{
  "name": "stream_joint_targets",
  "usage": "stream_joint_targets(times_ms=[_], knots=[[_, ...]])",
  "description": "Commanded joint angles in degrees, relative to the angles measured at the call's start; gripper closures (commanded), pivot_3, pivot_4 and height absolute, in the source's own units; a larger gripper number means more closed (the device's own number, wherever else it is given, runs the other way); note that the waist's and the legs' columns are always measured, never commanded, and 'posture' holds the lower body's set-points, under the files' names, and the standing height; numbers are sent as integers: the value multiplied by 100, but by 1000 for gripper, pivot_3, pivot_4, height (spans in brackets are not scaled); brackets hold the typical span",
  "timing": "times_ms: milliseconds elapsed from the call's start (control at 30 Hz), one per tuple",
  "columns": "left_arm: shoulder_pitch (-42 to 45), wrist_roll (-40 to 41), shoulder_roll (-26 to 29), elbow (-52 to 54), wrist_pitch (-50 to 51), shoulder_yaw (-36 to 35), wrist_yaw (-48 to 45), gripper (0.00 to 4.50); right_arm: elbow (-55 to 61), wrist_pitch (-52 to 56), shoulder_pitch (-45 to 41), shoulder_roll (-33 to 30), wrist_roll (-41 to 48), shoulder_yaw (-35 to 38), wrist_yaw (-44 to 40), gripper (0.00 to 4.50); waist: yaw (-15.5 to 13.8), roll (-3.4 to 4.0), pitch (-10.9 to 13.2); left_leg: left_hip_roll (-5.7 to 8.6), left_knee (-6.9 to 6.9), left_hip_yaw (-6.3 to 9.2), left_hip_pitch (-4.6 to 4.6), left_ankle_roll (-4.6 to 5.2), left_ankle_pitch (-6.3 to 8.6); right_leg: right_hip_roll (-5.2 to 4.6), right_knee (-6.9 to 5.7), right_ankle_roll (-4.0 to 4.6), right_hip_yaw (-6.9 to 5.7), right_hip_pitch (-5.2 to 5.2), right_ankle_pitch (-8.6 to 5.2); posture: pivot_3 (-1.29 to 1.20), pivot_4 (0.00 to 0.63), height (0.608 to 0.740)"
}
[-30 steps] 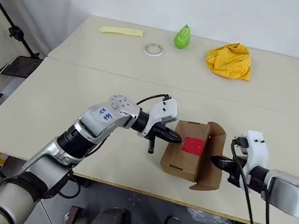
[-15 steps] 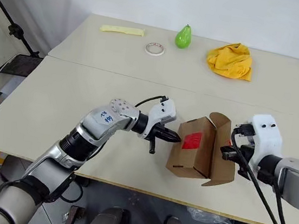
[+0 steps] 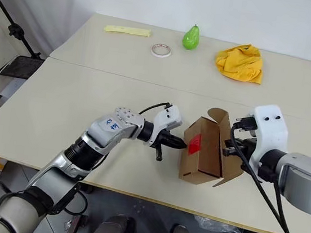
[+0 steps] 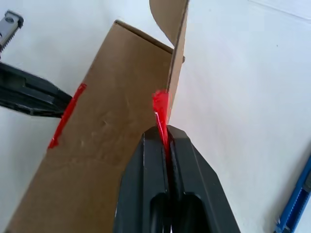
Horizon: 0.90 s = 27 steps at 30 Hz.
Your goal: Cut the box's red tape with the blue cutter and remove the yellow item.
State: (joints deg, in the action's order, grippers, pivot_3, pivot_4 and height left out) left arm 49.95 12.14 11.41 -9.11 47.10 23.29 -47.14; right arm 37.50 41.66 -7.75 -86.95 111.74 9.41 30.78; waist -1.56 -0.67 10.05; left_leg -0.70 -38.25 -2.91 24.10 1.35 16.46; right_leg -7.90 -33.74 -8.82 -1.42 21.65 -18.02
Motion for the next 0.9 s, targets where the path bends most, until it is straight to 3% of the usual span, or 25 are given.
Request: stream_joint_targets(times_ms=[33,233,500,733,900], knots=[[46,91,-296,58,-302,-197,97,4500,330,-91,-317,21,126,-505,186,4476,4,0,0,-1,-2,0,0,0,0,-1,2,0,0,0,0,0,150,740],[-99,-52,-295,38,-435,-118,81,4500,436,-191,-1154,408,126,-1371,868,4476,21,0,0,-3,-5,-1,-5,-5,-3,-3,9,2,2,1,-1,0,150,740],[-196,-211,-256,-124,-656,-76,18,4500,236,27,-2012,429,126,-1680,1079,4476,5,1,-1,-4,-5,-1,-7,-8,-8,-6,0,4,1,3,0,0,150,740],[-147,-171,-304,-213,-813,-165,-137,4500,183,185,-2212,281,126,-1700,908,4476,5,1,-1,2,0,-3,8,0,-3,-13,-4,2,-10,7,1,0,150,740],[-55,374,-104,173,-404,-498,-718,4500,430,-105,-1958,81,126,-1647,1103,4476,5,1,-1,0,4,-3,10,0,-2,-35,-6,1,-87,7,1,0,150,740]])
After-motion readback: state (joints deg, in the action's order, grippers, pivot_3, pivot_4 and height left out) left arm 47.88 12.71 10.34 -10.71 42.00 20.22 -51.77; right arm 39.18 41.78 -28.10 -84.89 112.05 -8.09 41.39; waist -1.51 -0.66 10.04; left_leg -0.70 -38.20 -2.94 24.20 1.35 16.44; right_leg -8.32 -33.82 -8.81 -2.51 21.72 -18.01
